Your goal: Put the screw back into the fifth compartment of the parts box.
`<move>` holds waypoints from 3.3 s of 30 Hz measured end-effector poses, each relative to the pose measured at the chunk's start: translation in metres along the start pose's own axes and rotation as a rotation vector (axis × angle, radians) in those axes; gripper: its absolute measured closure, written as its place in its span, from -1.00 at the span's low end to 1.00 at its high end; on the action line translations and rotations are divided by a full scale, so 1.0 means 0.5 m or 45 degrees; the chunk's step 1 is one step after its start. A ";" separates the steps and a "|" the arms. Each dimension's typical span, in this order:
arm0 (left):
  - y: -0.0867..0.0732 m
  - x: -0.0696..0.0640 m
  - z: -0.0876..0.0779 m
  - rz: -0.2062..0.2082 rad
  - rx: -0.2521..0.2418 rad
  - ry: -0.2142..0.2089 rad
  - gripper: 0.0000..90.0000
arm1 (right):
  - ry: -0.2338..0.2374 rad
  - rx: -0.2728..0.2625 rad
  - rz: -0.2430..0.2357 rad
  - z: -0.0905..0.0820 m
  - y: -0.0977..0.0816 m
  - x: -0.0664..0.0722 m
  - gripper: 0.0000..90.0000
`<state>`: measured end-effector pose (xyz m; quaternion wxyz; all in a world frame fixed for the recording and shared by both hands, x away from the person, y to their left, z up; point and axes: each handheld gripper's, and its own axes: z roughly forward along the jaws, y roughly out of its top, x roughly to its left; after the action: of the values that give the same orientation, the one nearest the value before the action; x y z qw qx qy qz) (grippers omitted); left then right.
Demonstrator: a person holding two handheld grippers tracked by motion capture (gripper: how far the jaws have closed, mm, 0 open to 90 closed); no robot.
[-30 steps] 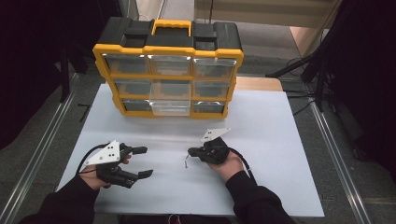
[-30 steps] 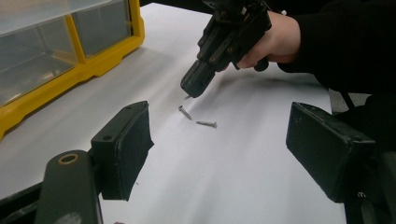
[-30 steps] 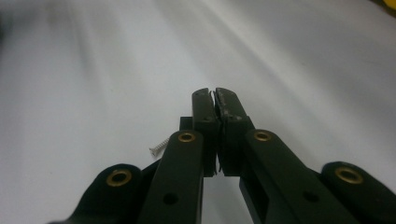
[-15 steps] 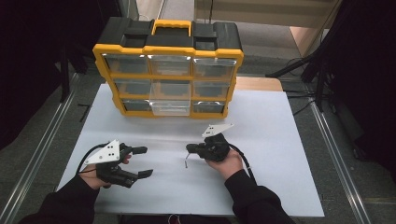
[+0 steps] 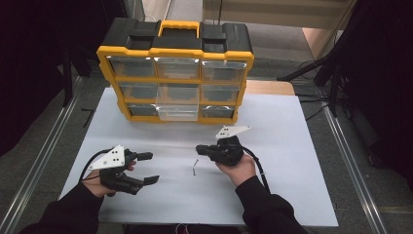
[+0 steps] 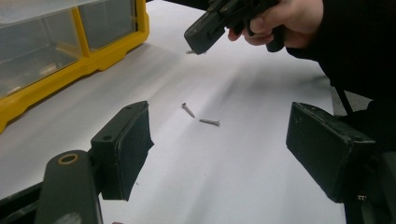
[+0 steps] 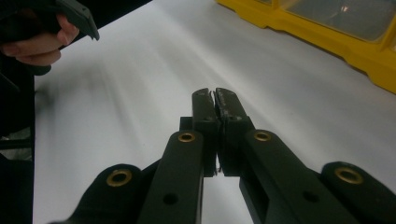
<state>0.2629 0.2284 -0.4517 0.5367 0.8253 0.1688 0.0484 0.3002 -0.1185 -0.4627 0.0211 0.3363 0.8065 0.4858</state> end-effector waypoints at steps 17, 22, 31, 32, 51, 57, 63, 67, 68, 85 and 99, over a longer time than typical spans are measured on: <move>-0.001 0.007 -0.004 -0.027 -0.013 0.029 -0.52 | -0.037 -0.200 -0.056 -0.031 0.026 0.026 0.98; -0.001 0.008 -0.005 -0.037 -0.018 0.028 -0.52 | -0.057 -0.253 -0.068 -0.040 0.036 0.036 0.98; -0.001 0.007 -0.006 -0.037 -0.024 0.021 -0.52 | -0.076 -0.261 -0.072 -0.041 0.042 0.041 0.98; -0.001 0.008 -0.006 -0.043 -0.027 0.020 -0.52 | -0.077 -0.257 -0.079 -0.040 0.044 0.041 0.98; -0.002 0.006 0.000 -0.027 -0.033 0.008 -0.52 | -0.067 -0.255 -0.063 -0.031 0.080 0.044 0.99; -0.001 0.008 -0.004 -0.028 -0.010 0.020 -0.52 | -0.068 -0.273 -0.048 -0.037 0.093 0.043 0.98; -0.001 0.008 -0.004 -0.023 -0.014 0.025 -0.52 | -0.076 -0.279 -0.062 -0.045 0.109 0.040 0.98; -0.001 0.008 -0.004 -0.025 -0.011 0.023 -0.52 | -0.082 -0.270 -0.059 -0.047 0.117 0.037 0.98; -0.001 0.008 -0.005 -0.025 -0.012 0.022 -0.52 | -0.079 -0.265 -0.057 -0.047 0.119 0.037 0.98; -0.002 0.006 -0.001 -0.028 -0.031 0.008 -0.52 | -0.067 -0.263 -0.056 -0.050 0.162 0.044 0.98; -0.002 0.006 -0.003 -0.030 -0.035 0.002 -0.52 | -0.050 -0.275 -0.051 -0.055 0.199 0.052 0.98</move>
<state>0.2650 0.2310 -0.4522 0.5484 0.8157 0.1783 0.0452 0.3222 -0.0951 -0.3612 0.0826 0.3255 0.7555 0.5626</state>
